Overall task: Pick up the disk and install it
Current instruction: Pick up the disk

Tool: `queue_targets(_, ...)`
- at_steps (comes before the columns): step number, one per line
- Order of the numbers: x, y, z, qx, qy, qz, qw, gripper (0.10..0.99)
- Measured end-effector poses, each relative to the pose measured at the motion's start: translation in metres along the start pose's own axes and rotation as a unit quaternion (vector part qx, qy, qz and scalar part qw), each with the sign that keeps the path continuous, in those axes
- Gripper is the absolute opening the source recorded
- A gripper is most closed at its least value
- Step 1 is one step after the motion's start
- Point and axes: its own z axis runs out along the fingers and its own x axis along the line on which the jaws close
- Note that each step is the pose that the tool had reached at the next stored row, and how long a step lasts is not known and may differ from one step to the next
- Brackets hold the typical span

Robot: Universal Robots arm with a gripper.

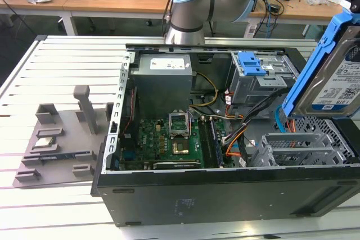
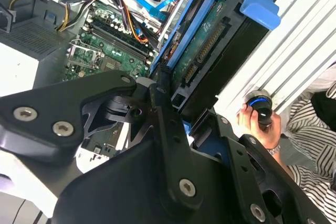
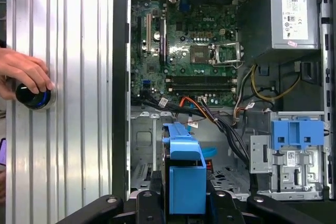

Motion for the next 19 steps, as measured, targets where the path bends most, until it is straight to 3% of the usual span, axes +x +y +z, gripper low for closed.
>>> queue_targets(7, 0.0001, 0.0004, 0.0049, 0.0, 0.0, 0.0, 1.0, 0.369)
queue_targets(19, 0.0004, -0.0004, 0.0309, 0.0, 0.0, 0.0, 1.0, 0.369)
